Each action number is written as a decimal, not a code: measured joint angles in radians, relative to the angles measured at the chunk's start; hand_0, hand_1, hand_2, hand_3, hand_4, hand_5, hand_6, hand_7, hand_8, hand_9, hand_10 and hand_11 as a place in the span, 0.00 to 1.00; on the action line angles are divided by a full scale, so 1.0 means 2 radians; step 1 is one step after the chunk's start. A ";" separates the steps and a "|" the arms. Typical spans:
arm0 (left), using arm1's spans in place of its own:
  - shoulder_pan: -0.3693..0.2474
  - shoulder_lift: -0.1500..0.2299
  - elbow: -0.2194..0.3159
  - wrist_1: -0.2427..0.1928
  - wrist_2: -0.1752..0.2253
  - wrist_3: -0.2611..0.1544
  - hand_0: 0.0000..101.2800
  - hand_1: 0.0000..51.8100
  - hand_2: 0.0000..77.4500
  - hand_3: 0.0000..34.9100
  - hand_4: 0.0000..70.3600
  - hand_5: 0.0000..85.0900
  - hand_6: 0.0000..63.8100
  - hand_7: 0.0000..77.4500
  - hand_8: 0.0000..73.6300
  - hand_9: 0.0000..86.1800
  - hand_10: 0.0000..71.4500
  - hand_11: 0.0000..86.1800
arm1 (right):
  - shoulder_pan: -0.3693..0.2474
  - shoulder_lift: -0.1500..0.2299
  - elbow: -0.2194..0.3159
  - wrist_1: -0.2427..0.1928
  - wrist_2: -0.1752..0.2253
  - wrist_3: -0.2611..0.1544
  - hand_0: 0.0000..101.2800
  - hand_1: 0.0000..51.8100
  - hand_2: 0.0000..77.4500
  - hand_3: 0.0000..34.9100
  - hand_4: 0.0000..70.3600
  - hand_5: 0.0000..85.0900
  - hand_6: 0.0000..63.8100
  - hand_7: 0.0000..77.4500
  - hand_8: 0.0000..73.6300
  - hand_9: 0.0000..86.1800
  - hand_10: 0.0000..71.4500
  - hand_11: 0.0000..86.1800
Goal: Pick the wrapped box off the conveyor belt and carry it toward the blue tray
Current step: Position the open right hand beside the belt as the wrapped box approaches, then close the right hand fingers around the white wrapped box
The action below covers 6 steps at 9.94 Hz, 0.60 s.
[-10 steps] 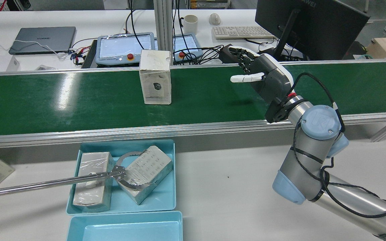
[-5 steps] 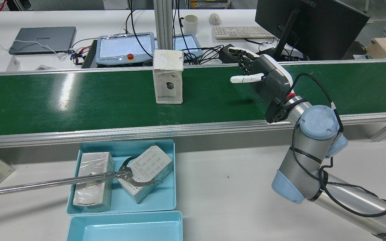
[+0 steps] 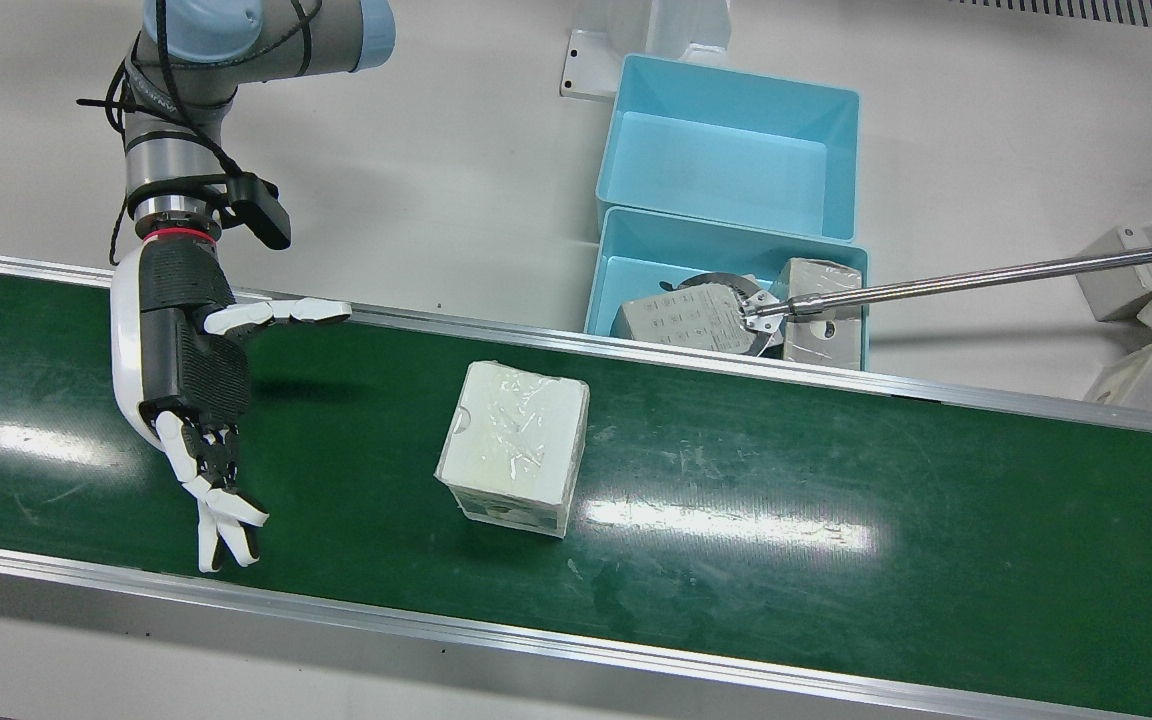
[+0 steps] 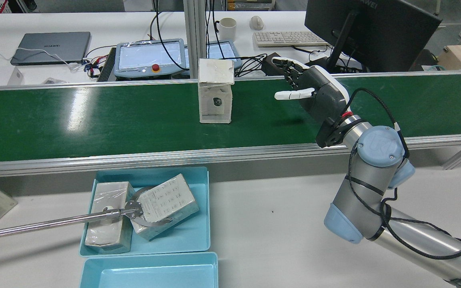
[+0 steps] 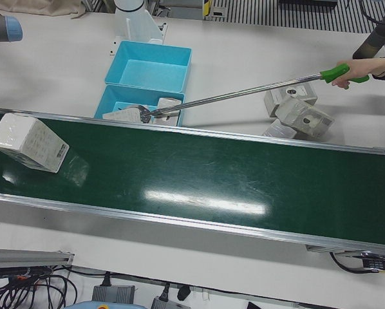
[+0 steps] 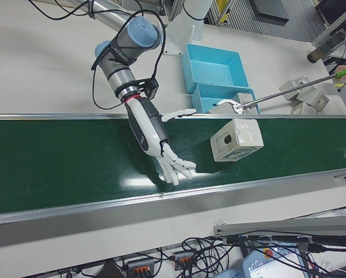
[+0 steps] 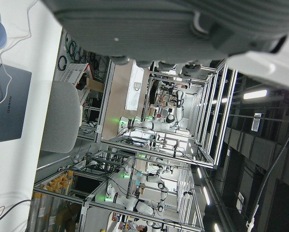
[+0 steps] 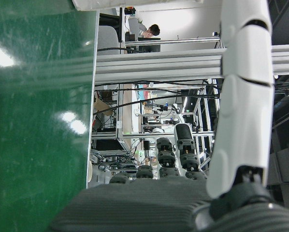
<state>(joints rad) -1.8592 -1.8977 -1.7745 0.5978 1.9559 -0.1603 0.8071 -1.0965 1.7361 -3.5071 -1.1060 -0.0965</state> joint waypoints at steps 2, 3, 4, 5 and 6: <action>0.000 0.000 0.000 0.000 0.000 0.000 0.00 0.00 0.01 0.00 0.00 0.01 0.01 0.01 0.01 0.00 0.01 0.01 | 0.000 0.001 -0.005 0.000 0.000 0.000 0.46 0.28 0.15 0.00 0.13 0.26 0.06 0.06 0.01 0.03 0.00 0.01; 0.000 0.000 0.000 0.000 0.000 0.000 0.00 0.00 0.01 0.00 0.00 0.01 0.01 0.01 0.01 0.00 0.01 0.01 | -0.001 0.001 -0.009 0.000 0.000 0.000 0.46 0.28 0.15 0.00 0.13 0.26 0.06 0.06 0.01 0.03 0.00 0.01; 0.000 0.000 0.000 0.000 0.000 0.000 0.00 0.00 0.01 0.00 0.00 0.01 0.01 0.01 0.01 0.00 0.01 0.01 | -0.001 0.001 -0.011 0.000 0.000 0.000 0.46 0.28 0.15 0.00 0.13 0.26 0.06 0.06 0.00 0.04 0.00 0.01; 0.000 0.000 0.000 0.000 0.000 0.000 0.00 0.00 0.01 0.00 0.00 0.01 0.01 0.01 0.01 0.00 0.01 0.01 | -0.001 0.002 -0.012 0.000 0.000 0.000 0.46 0.28 0.15 0.00 0.13 0.26 0.06 0.06 0.00 0.04 0.00 0.01; 0.000 0.000 0.000 0.000 0.000 0.000 0.00 0.00 0.01 0.00 0.00 0.01 0.01 0.01 0.01 0.00 0.01 0.01 | -0.001 0.003 -0.013 0.000 0.000 0.000 0.46 0.28 0.15 0.00 0.13 0.26 0.06 0.06 0.00 0.04 0.00 0.01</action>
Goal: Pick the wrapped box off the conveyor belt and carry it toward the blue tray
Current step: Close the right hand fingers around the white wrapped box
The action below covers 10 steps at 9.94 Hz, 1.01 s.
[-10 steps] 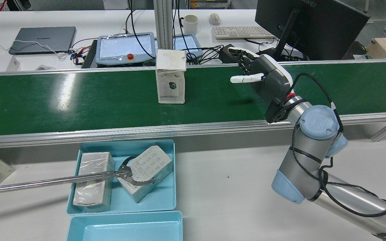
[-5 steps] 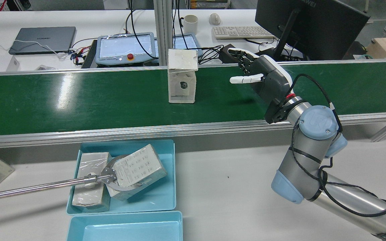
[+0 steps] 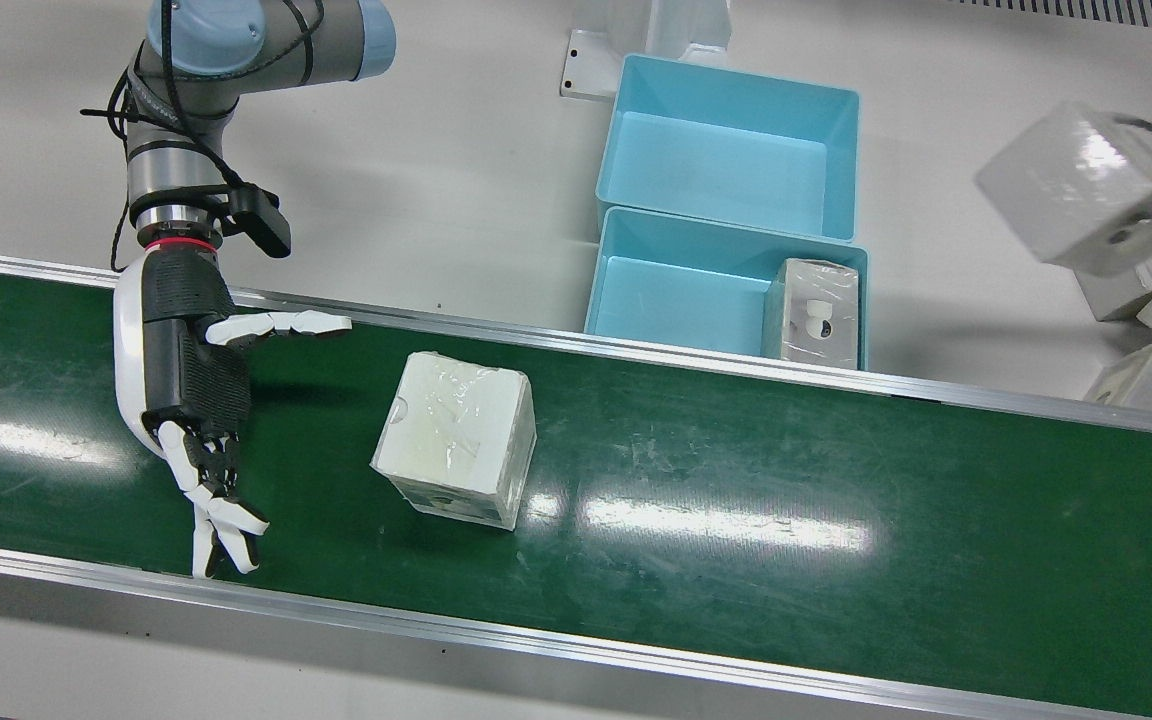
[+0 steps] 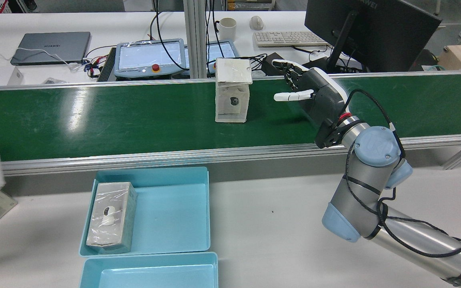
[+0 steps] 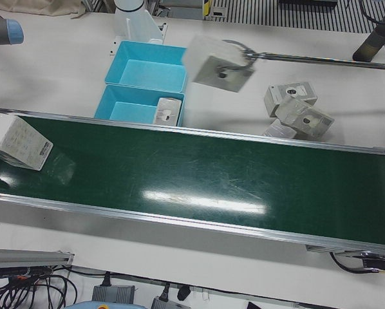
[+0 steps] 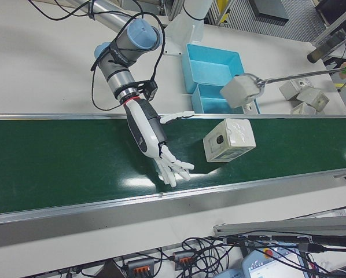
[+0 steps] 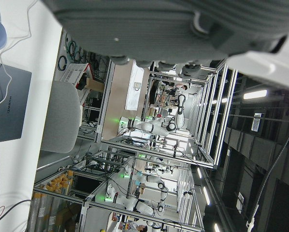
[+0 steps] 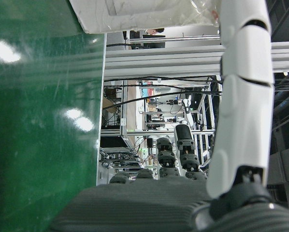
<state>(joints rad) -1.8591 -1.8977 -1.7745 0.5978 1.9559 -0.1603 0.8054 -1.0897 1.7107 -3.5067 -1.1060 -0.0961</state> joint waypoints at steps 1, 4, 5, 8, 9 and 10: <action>0.000 0.000 0.000 0.000 0.000 0.000 0.00 0.00 0.01 0.00 0.00 0.01 0.01 0.01 0.01 0.01 0.01 0.01 | 0.000 0.001 0.000 0.000 0.000 0.000 0.46 0.28 0.15 0.00 0.13 0.26 0.06 0.06 0.00 0.04 0.00 0.01; 0.000 0.000 0.000 0.000 0.000 0.000 0.00 0.00 0.01 0.00 0.00 0.01 0.01 0.01 0.01 0.00 0.01 0.01 | 0.000 0.001 -0.001 0.000 0.000 -0.001 0.46 0.28 0.15 0.00 0.13 0.26 0.06 0.06 0.00 0.04 0.00 0.01; 0.000 0.000 0.000 0.000 0.000 0.000 0.00 0.00 0.01 0.00 0.00 0.01 0.01 0.01 0.01 0.01 0.00 0.01 | 0.000 0.001 -0.002 0.000 0.000 -0.001 0.46 0.28 0.15 0.00 0.13 0.26 0.06 0.06 0.00 0.04 0.00 0.01; 0.000 0.000 0.000 0.000 0.000 0.000 0.00 0.00 0.01 0.00 0.00 0.01 0.01 0.01 0.01 0.00 0.01 0.01 | -0.001 0.003 -0.006 0.000 0.000 -0.002 0.46 0.28 0.15 0.00 0.13 0.26 0.06 0.06 0.00 0.04 0.00 0.01; 0.000 0.000 0.000 0.000 0.000 0.000 0.00 0.00 0.01 0.00 0.00 0.01 0.01 0.01 0.01 0.01 0.01 0.01 | -0.001 0.003 -0.009 0.000 0.000 -0.001 0.46 0.28 0.15 0.00 0.13 0.26 0.06 0.06 0.00 0.04 0.00 0.01; 0.000 0.000 0.000 0.000 0.000 0.000 0.00 0.00 0.01 0.00 0.00 0.01 0.01 0.01 0.01 0.01 0.00 0.01 | -0.001 0.004 -0.011 0.000 0.000 -0.001 0.46 0.28 0.15 0.00 0.13 0.26 0.06 0.06 0.00 0.04 0.00 0.01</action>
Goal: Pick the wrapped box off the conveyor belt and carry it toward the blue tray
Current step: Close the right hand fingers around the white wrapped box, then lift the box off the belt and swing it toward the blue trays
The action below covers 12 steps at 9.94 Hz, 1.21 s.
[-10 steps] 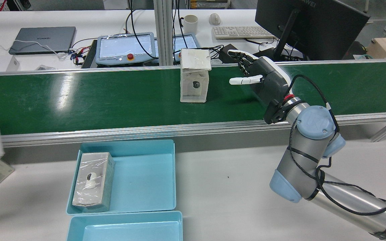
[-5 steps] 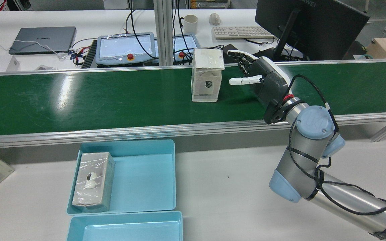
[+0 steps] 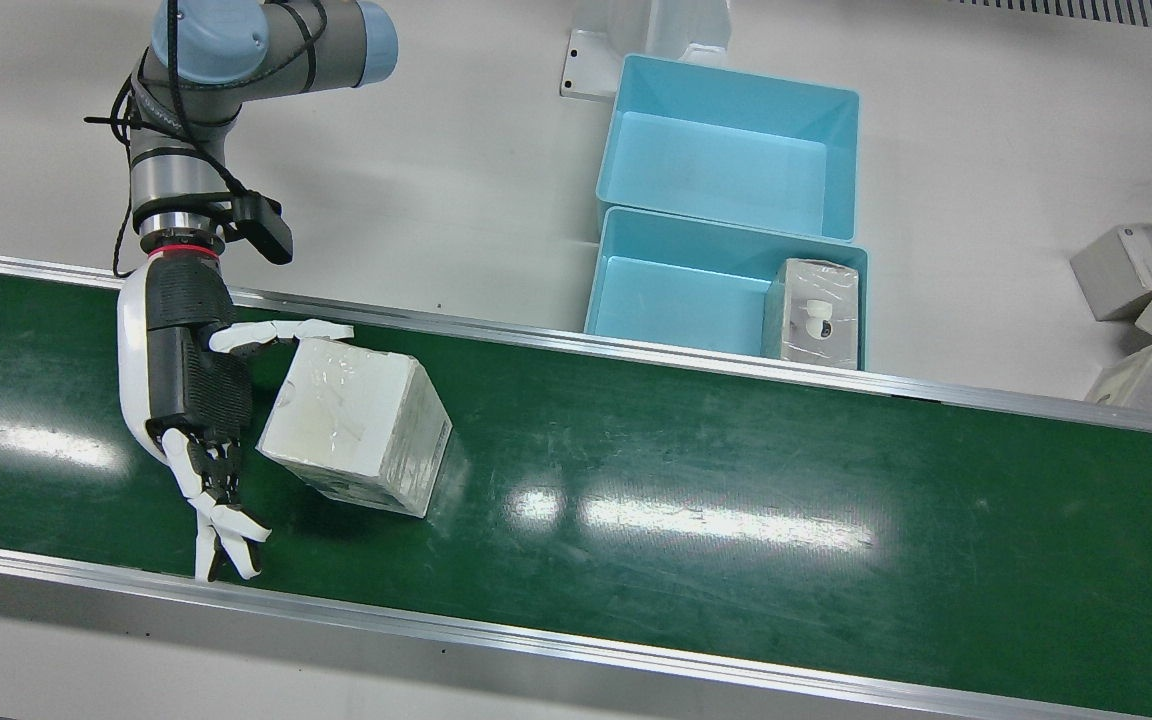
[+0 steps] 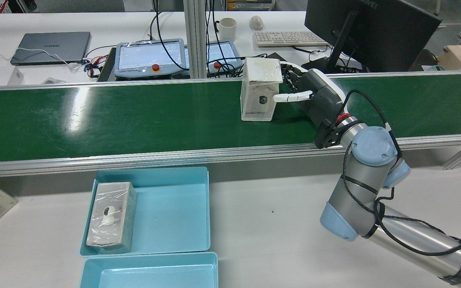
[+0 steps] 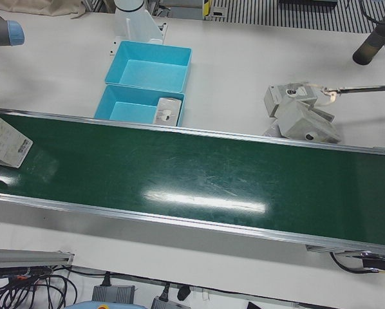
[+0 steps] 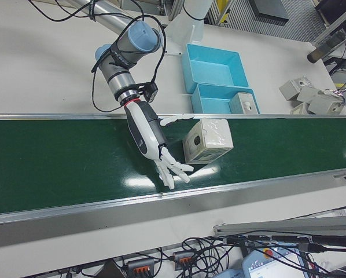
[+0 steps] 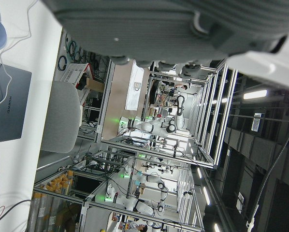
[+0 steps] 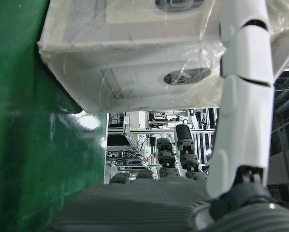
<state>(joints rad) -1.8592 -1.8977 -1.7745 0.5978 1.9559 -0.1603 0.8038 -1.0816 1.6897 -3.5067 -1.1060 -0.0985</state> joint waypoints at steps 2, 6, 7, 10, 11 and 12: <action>0.000 0.000 0.000 0.000 0.000 0.000 0.00 0.00 0.01 0.00 0.00 0.01 0.01 0.01 0.01 0.00 0.01 0.01 | 0.000 0.001 -0.001 0.000 0.000 0.000 0.46 0.28 0.15 0.00 0.14 0.26 0.06 0.06 0.00 0.04 0.00 0.01; 0.000 0.000 0.000 0.000 0.000 0.000 0.00 0.00 0.01 0.00 0.00 0.01 0.01 0.01 0.01 0.01 0.01 0.01 | -0.002 0.008 -0.008 0.000 -0.001 0.000 0.47 0.33 0.19 0.00 0.15 0.28 0.07 0.08 0.02 0.05 0.00 0.01; 0.000 0.000 0.000 0.000 0.000 0.000 0.00 0.00 0.01 0.00 0.00 0.01 0.01 0.01 0.01 0.01 0.01 0.01 | -0.002 0.010 -0.010 0.000 -0.001 0.000 0.47 0.33 0.19 0.00 0.15 0.28 0.07 0.08 0.02 0.05 0.00 0.01; 0.000 0.000 0.000 0.000 0.000 0.000 0.00 0.00 0.01 0.00 0.00 0.01 0.01 0.01 0.01 0.01 0.01 0.01 | -0.004 0.018 -0.012 -0.002 -0.004 0.001 0.55 0.38 0.35 0.00 0.23 0.57 0.42 0.37 0.40 0.40 0.23 0.16; 0.000 0.000 0.000 0.000 0.000 0.000 0.00 0.00 0.01 0.00 0.00 0.01 0.01 0.01 0.01 0.01 0.01 0.01 | -0.003 0.024 -0.012 -0.003 -0.009 0.002 0.55 0.38 0.35 0.00 0.23 0.57 0.42 0.37 0.40 0.40 0.23 0.16; 0.000 0.000 0.000 0.000 0.000 0.000 0.00 0.00 0.01 0.00 0.00 0.01 0.01 0.01 0.01 0.01 0.01 0.01 | 0.003 0.036 -0.010 -0.004 -0.023 0.002 0.56 0.26 0.37 0.01 0.24 0.69 0.53 0.42 0.50 0.45 0.43 0.37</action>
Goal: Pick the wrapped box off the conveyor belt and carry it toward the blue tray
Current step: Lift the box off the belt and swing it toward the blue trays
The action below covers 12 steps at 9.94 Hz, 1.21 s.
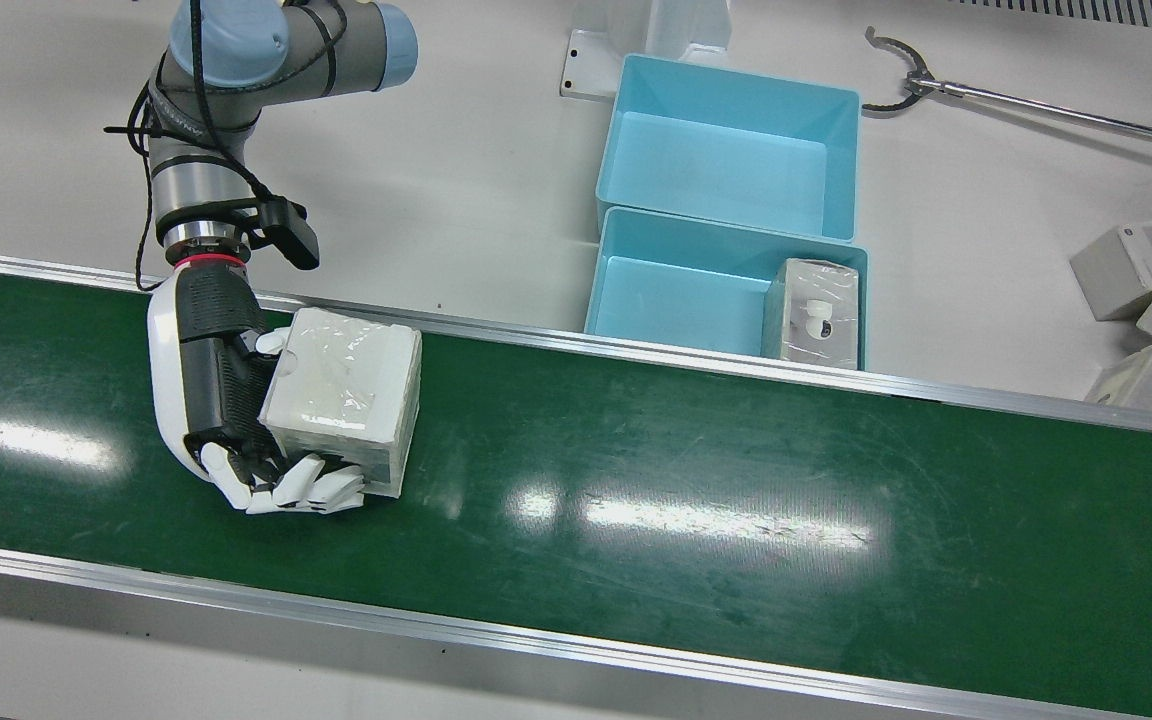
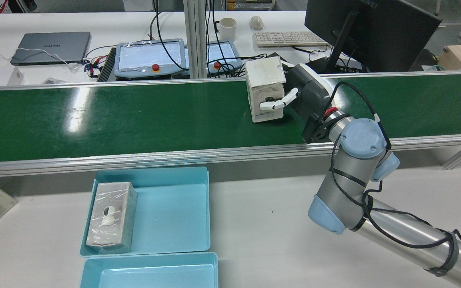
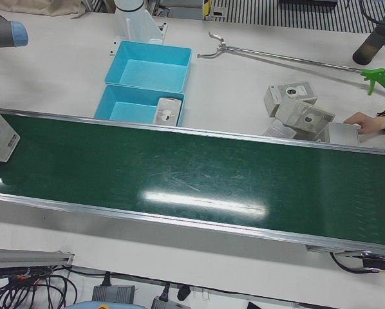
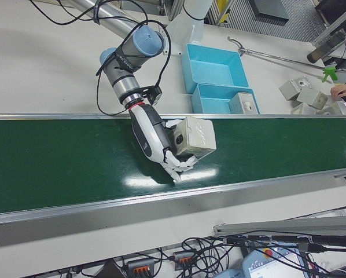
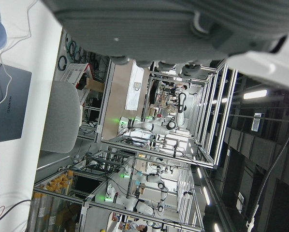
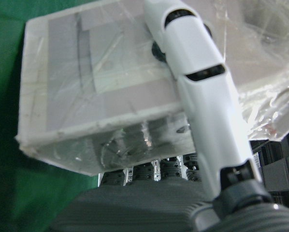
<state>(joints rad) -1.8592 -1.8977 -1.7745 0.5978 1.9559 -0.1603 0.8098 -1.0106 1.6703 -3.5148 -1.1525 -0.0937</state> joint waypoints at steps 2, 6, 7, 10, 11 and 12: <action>0.000 0.000 0.000 0.000 0.000 0.000 0.00 0.00 0.01 0.00 0.00 0.01 0.01 0.01 0.01 0.01 0.01 0.01 | 0.012 0.037 0.004 -0.006 -0.042 0.002 0.57 0.26 0.37 0.06 0.29 0.85 0.63 0.48 0.60 0.50 0.53 0.43; 0.000 0.000 0.000 0.000 0.000 0.000 0.00 0.00 0.01 0.00 0.00 0.01 0.01 0.01 0.01 0.00 0.01 0.01 | -0.022 0.123 0.022 -0.061 -0.090 0.015 0.56 0.26 0.37 0.00 0.31 0.83 0.70 0.51 0.67 0.51 0.57 0.47; 0.000 0.000 0.000 0.000 0.000 0.000 0.00 0.00 0.01 0.00 0.00 0.01 0.01 0.01 0.01 0.00 0.01 0.01 | -0.039 0.141 0.024 -0.073 -0.093 0.017 0.56 0.26 0.37 0.01 0.31 0.83 0.72 0.51 0.68 0.53 0.58 0.49; 0.000 0.000 0.000 0.000 0.000 0.000 0.00 0.00 0.01 0.00 0.00 0.01 0.01 0.01 0.01 0.00 0.00 0.01 | -0.075 0.167 0.040 -0.098 -0.095 0.018 0.55 0.04 0.40 0.00 0.31 0.83 0.72 0.51 0.68 0.54 0.58 0.50; 0.000 0.000 0.000 0.000 0.000 0.000 0.00 0.00 0.01 0.00 0.00 0.01 0.01 0.01 0.01 0.00 0.00 0.01 | -0.083 0.169 0.047 -0.106 -0.097 0.020 0.57 0.04 0.40 0.00 0.31 0.83 0.73 0.51 0.68 0.54 0.58 0.51; 0.000 0.000 0.000 0.000 0.000 0.000 0.00 0.00 0.01 0.00 0.00 0.01 0.01 0.01 0.01 0.00 0.01 0.01 | -0.091 0.168 0.051 -0.111 -0.101 0.026 0.46 0.04 0.40 0.00 0.31 0.83 0.73 0.51 0.59 0.61 0.54 0.53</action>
<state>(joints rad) -1.8591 -1.8977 -1.7745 0.5978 1.9559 -0.1603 0.6271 -0.6740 1.7731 -3.7370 -1.3548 -0.0412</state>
